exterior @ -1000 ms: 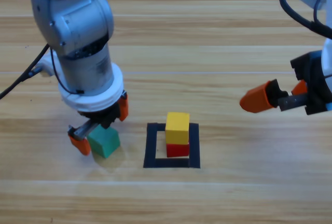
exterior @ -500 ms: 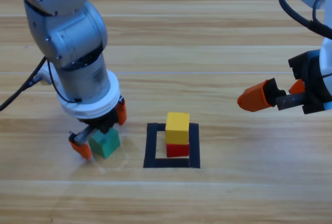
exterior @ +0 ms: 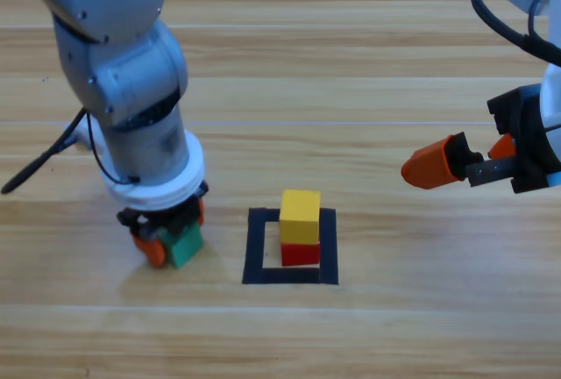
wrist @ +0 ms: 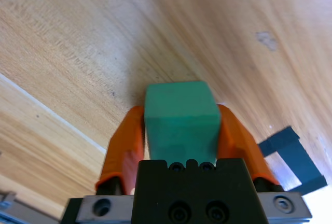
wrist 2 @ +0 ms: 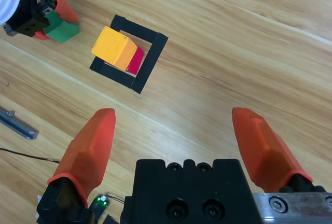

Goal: Stack the blocks in the rectangular block: red at the bottom, yellow in the middle, green on top

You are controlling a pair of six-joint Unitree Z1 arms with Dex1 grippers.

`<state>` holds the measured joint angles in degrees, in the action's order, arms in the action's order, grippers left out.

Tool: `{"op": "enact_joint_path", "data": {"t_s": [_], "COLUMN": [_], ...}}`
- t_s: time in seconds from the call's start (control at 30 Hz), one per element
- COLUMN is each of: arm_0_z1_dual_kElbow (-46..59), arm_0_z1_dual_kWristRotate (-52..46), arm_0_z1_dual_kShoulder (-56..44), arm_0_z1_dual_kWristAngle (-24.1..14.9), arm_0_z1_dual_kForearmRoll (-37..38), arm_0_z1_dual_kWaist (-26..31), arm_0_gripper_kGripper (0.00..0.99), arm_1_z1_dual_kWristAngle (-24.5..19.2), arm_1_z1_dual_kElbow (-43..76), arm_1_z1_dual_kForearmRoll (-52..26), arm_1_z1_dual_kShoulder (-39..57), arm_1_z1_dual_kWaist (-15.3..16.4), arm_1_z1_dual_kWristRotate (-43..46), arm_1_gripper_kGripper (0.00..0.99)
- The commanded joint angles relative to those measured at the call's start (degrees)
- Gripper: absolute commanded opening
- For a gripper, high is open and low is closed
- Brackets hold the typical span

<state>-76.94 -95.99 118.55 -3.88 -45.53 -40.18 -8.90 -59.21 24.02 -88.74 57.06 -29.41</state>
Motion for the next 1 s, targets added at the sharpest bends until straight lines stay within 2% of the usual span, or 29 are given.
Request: {"op": "enact_joint_path", "data": {"t_s": [0.03,0.2,0.37,0.53,0.63,0.73,1.0], "arm_0_z1_dual_kElbow": [-11.12,-16.13,-28.09,-41.27,-44.87,-46.45,-45.05], "arm_0_z1_dual_kWristRotate": [4.32,8.81,21.55,39.13,49.59,57.32,61.1], "arm_0_z1_dual_kShoulder": [5.64,6.52,7.22,6.08,4.85,5.29,6.7], "arm_0_z1_dual_kWristAngle": [-1.48,-2.27,-3.5,-2.18,-0.43,0.98,0.1], "arm_0_z1_dual_kForearmRoll": [-9.14,-12.66,-20.74,-28.21,-30.15,-31.73,-32.43], "arm_0_z1_dual_kWaist": [1.07,1.25,3.27,5.82,6.34,6.25,-4.2], "arm_0_gripper_kGripper": [0.367,0.244,0.086,0.058,0.006,0.0,0.0], "arm_1_z1_dual_kWristAngle": [0.64,0.64,0.64,0.73,0.73,0.73,0.73], "arm_1_z1_dual_kElbow": [1.82,1.82,1.91,1.91,1.91,1.91,1.91], "arm_1_z1_dual_kForearmRoll": [-0.73,-0.73,-0.73,-0.73,-0.73,-0.73,-0.56], "arm_1_z1_dual_kShoulder": [2.7,2.52,2.78,2.78,3.05,2.96,3.31], "arm_1_z1_dual_kWaist": [-1.08,-1.08,-1.08,-1.08,-1.08,-1.16,-1.16], "arm_1_z1_dual_kWristRotate": [0.14,0.14,0.14,0.05,0.05,0.05,-0.21], "arm_1_gripper_kGripper": [0.99,0.99,0.99,0.99,0.99,0.99,0.99]}}
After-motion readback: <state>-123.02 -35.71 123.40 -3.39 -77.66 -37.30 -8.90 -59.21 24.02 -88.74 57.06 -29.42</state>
